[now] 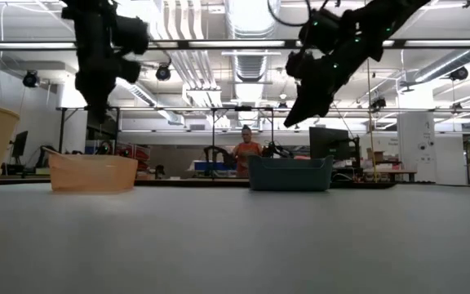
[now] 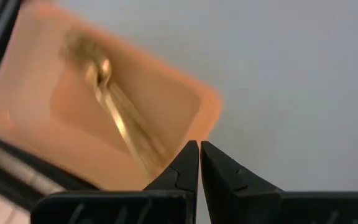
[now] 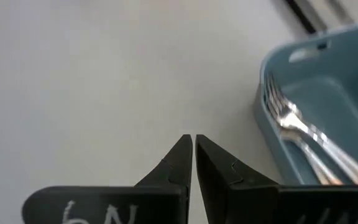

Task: Sort silverware by color (type)
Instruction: Adjust the gold fork into the orange bin

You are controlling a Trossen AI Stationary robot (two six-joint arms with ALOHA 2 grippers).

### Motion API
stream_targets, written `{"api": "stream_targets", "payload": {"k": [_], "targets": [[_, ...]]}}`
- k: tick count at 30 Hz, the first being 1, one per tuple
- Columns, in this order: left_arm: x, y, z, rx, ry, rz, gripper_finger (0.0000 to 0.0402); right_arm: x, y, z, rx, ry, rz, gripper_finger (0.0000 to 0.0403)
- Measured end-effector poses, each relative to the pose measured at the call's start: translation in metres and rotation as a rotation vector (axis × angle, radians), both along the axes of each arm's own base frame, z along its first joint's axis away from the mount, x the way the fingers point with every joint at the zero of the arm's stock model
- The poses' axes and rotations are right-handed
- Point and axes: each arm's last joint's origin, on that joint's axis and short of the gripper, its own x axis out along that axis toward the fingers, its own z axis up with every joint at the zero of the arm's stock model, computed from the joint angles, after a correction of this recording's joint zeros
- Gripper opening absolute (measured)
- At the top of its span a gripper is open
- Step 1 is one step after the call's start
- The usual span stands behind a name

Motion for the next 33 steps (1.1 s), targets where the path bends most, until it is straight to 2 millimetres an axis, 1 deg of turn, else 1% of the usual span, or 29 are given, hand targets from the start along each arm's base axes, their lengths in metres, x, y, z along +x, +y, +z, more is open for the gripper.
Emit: {"api": "stream_targets", "payload": {"k": [6,12,21,24,28,33], "targets": [[-0.011,0.028,-0.019,-0.094,0.114,0.108,0.0,-0.008,0.011,0.007,-0.073,-0.135,0.032,0.0013],[-0.012,0.045,-0.036,-0.155,0.174,0.163,0.0005,-0.014,0.016,0.011,-0.124,-0.153,0.077,0.0013],[-0.007,0.054,-0.052,-0.202,0.231,0.148,0.0061,-0.015,0.016,0.012,-0.134,-0.155,0.082,0.0013],[-0.006,0.056,-0.055,-0.203,0.235,0.15,0.0078,-0.014,0.016,0.01,-0.139,-0.148,0.087,0.0013],[-0.004,0.058,-0.057,-0.191,0.228,0.156,0.0092,-0.014,0.016,0.01,-0.139,-0.148,0.088,0.0013],[-0.003,0.06,-0.059,-0.184,0.235,0.162,0.0096,-0.014,0.016,0.01,-0.138,-0.146,0.088,0.0013]]}}
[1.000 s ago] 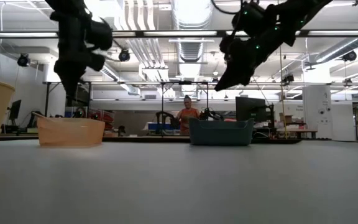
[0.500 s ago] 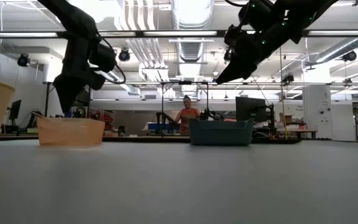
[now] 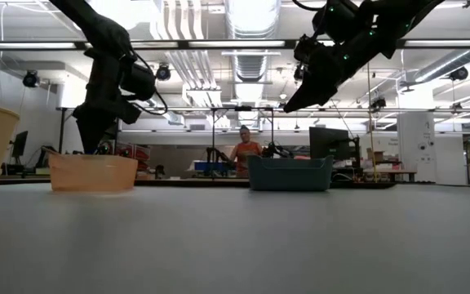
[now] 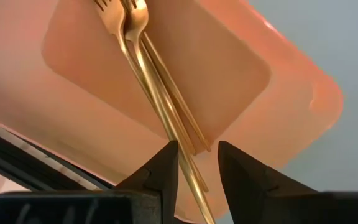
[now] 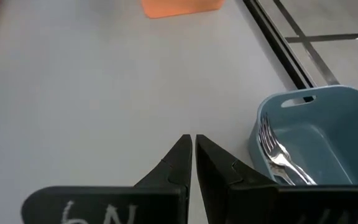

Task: Sort silverware by color (type)
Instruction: Adjust the gold fork into the orange bin

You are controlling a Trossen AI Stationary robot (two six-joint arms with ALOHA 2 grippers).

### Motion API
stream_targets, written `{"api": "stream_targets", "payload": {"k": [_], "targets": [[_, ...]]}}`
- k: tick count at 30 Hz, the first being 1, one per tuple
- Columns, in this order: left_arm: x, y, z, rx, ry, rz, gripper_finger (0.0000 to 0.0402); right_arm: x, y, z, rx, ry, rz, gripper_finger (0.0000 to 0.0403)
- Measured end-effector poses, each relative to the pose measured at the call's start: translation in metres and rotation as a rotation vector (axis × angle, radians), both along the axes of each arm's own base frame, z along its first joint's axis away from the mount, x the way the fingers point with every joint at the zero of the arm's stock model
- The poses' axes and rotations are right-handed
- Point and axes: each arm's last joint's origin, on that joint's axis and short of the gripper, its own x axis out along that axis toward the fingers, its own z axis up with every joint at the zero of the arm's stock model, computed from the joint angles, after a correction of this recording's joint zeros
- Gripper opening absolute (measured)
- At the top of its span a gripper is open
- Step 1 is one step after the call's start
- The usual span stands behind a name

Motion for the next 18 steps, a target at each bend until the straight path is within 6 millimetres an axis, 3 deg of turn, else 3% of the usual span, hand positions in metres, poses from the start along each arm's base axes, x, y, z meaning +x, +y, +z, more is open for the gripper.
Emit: {"api": "stream_targets", "payload": {"k": [18], "targets": [[0.005,0.008,-0.016,-0.007,0.065,0.047,0.0092,0.0,0.0,0.0,-0.005,0.002,0.004,0.0013]]}}
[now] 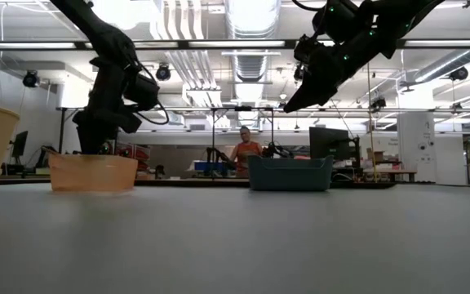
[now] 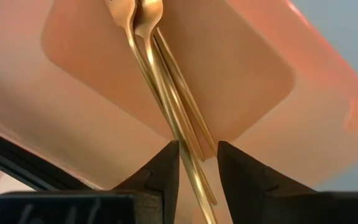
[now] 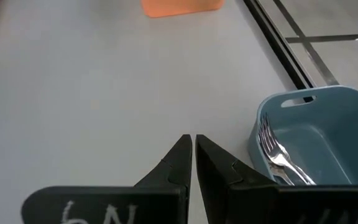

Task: Sort silverware by color (type)
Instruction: Adjust the gold fork into the orange bin

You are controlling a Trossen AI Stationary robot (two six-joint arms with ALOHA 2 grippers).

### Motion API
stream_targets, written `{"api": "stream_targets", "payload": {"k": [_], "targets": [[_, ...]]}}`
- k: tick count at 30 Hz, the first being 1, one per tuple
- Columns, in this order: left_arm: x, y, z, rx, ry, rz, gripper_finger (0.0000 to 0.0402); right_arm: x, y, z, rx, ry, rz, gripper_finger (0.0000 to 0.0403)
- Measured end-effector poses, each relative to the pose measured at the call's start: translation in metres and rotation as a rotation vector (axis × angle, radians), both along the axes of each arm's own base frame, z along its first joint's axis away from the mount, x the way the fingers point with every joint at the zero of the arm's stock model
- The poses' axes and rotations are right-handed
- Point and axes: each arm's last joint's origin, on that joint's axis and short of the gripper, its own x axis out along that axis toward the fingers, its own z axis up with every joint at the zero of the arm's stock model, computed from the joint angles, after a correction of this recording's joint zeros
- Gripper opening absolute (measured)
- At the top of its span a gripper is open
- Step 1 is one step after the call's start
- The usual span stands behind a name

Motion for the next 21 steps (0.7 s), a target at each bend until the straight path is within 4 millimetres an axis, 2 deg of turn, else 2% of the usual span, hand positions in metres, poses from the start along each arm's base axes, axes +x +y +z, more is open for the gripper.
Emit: {"api": "stream_targets", "payload": {"k": [10,21], "targets": [[0.003,0.004,-0.012,-0.027,0.039,0.016,0.0082,0.0,0.0,0.0,-0.008,0.002,0.006,0.0013],[0.005,0.006,-0.013,-0.01,0.018,0.049,0.0081,0.0,0.0,0.0,-0.017,0.004,0.013,0.0013]]}}
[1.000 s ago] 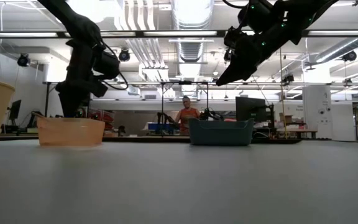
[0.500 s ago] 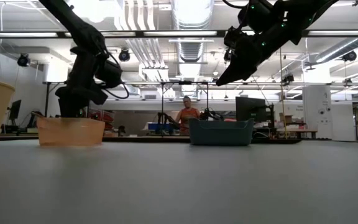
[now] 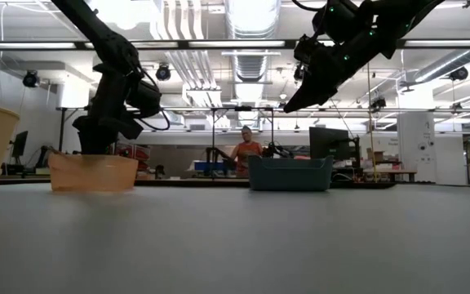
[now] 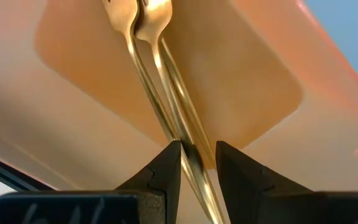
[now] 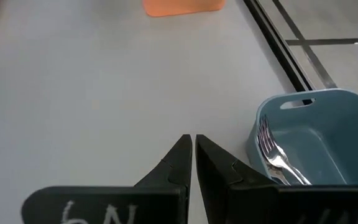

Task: Sort silverware by color (type)
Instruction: Adjust the gold fork into the orange bin

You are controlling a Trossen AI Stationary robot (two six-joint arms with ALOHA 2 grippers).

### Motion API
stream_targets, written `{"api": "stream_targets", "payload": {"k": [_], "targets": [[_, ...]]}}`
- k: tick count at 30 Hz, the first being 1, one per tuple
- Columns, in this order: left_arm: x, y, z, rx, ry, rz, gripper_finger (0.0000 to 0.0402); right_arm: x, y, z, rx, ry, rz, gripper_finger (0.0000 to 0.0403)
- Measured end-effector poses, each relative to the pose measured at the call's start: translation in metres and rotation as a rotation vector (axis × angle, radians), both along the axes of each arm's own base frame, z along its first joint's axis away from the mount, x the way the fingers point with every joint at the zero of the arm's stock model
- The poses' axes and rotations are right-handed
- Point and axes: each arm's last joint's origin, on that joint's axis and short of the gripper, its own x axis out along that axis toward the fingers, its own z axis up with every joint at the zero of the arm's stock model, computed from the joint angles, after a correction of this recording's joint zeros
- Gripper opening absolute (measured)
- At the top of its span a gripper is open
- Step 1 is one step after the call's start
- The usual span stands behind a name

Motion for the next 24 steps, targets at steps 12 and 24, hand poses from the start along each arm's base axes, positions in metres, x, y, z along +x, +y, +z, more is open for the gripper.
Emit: {"api": "stream_targets", "payload": {"k": [12,24], "targets": [[0.0002,0.0002,0.0,0.003,-0.002,0.0,0.008,0.0,0.0,0.0,0.002,0.0,-0.002,0.0013],[0.0004,0.0004,0.0,0.006,-0.004,0.0,0.0077,0.0,0.0,0.0,0.002,0.0,-0.002,0.0013]]}}
